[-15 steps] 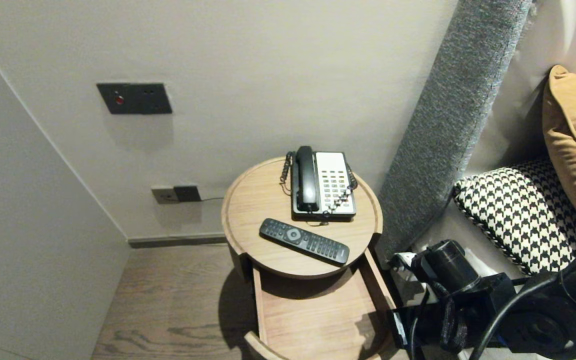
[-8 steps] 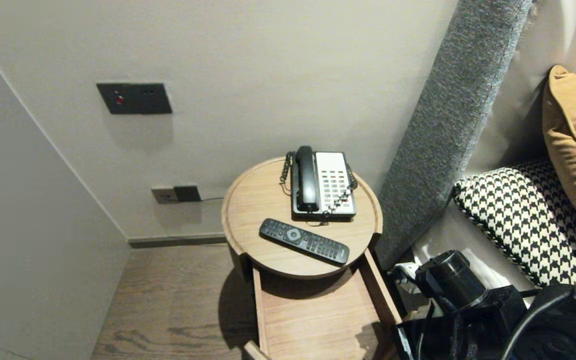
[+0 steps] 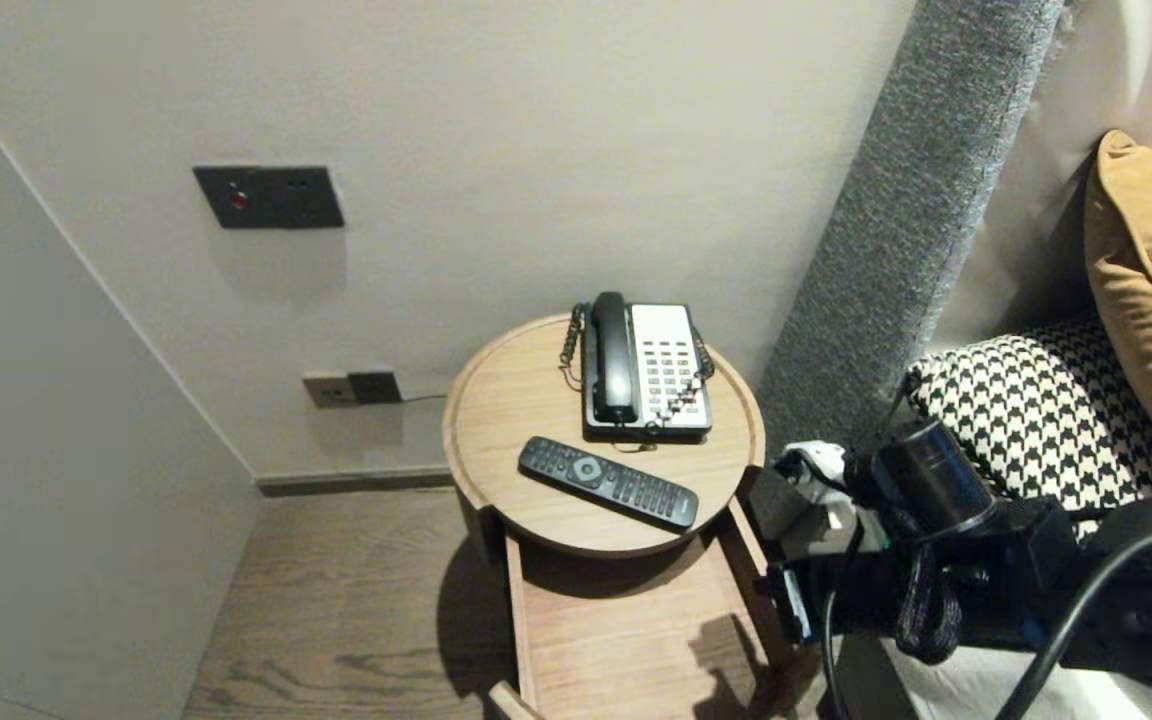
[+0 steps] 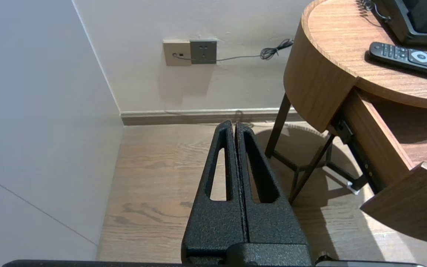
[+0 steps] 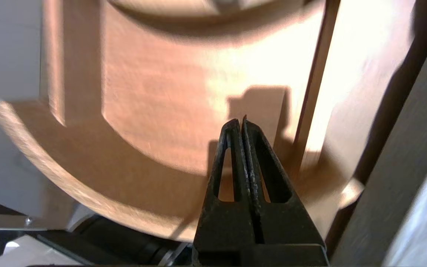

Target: Put the remote controls on the table in the drawer one by one

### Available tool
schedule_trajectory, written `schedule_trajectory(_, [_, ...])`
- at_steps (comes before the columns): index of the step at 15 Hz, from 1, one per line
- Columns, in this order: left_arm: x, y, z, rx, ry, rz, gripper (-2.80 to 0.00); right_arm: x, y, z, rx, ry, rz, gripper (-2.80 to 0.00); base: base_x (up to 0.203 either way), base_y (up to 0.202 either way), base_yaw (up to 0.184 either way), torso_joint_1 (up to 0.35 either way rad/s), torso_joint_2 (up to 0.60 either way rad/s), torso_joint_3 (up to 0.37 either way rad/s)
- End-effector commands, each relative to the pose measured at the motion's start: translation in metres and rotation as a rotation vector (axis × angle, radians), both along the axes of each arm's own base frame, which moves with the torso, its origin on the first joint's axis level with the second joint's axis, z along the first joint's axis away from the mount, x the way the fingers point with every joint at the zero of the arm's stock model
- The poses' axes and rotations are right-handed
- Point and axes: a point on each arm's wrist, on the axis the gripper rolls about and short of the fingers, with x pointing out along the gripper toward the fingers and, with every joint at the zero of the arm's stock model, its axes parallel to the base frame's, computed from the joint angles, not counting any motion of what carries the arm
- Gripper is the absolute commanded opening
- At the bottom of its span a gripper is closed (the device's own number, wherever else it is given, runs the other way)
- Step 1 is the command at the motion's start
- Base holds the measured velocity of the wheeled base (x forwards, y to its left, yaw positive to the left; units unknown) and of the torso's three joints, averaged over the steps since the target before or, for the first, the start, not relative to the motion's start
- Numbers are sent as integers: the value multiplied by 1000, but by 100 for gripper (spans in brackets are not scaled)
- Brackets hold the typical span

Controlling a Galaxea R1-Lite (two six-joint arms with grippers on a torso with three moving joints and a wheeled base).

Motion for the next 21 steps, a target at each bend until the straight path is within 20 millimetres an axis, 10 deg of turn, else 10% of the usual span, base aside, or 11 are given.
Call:
schedule_trajectory(1, [0, 0, 0, -1, 1, 1, -280, 8, 4, 23, -1, -61, 28, -280, 0, 0, 0, 0, 0, 0])
schedule_trajectory(7, [0, 0, 0, -1, 1, 1, -280, 74, 0, 36, -206, -214, 213, -280, 0, 0, 0, 0, 0, 0])
schedule_trajectory(8, [0, 0, 0, -1, 0, 0, -280, 82, -5, 33, -218, -231, 268, -91, 0, 0, 0, 0, 0, 0])
schedule_trajectory(9, [0, 0, 0, -1, 1, 0, -280, 90, -11, 32, -226, -252, 310, 0, 0, 0, 0, 0, 0, 0])
schedule_trajectory(21, [0, 0, 0, -1, 0, 0, -280, 103, 20, 30, -108, -357, 634, 0, 0, 0, 0, 0, 0, 0])
